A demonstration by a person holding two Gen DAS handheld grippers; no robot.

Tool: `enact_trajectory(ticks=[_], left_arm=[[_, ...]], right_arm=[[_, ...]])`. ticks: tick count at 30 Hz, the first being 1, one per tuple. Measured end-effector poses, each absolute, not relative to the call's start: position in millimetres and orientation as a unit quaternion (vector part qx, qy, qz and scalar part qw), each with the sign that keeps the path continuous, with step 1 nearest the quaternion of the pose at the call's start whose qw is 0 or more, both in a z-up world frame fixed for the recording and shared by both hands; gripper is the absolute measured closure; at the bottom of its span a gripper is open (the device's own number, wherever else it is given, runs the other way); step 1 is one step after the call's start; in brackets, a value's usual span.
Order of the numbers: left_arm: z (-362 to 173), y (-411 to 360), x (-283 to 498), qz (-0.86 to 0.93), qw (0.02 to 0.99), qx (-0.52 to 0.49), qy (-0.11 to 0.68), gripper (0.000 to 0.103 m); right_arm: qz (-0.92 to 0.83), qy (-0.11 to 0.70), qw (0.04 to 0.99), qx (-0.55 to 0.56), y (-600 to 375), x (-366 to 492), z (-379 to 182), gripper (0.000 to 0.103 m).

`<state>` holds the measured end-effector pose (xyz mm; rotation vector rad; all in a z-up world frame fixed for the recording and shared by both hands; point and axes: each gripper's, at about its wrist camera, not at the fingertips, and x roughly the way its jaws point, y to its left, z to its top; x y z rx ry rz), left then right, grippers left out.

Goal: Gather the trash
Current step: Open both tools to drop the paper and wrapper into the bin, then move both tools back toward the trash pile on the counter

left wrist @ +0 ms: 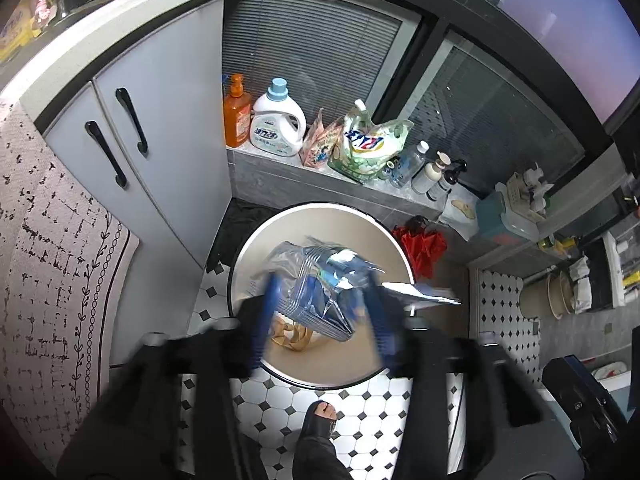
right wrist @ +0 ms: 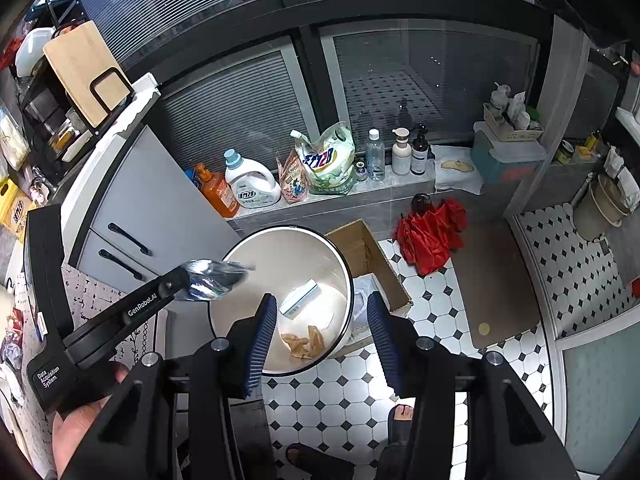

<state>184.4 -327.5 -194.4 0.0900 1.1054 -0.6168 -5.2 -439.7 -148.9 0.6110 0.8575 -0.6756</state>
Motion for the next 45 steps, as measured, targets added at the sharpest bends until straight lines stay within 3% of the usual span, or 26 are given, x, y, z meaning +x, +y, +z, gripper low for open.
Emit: enact_trajectory(ticks=[16, 25, 28, 30, 33, 45], left_arm=[[-153, -277, 196, -0.253, 0.831, -0.001, 0.495, 0.055], [-106, -214, 208, -0.193, 0.870, -0.028, 0.453, 0.035], [-90, -187, 211, -0.162, 0.883, -0.041, 0.438, 0.018], [-79, -165, 213, -0.141, 0.892, -0.050, 0.427, 0.010], [-67, -136, 216, -0.114, 0.900, -0.064, 0.416, 0.007], [-34, -18, 213, -0.009, 0.920, -0.106, 0.377, 0.006]], right_arm=[[-0.272, 0.391, 0.838, 0.265, -420, 17, -116, 0.053], [-0.214, 0.369, 0.872, 0.239, -390, 49, -78, 0.038], [-0.191, 0.362, 0.884, 0.228, -374, 63, -65, 0.028], [-0.175, 0.356, 0.891, 0.222, -363, 71, -56, 0.014], [-0.151, 0.346, 0.902, 0.210, -344, 83, -42, 0.008], [-0.046, 0.341, 0.922, 0.176, -264, 131, -13, 0.008]])
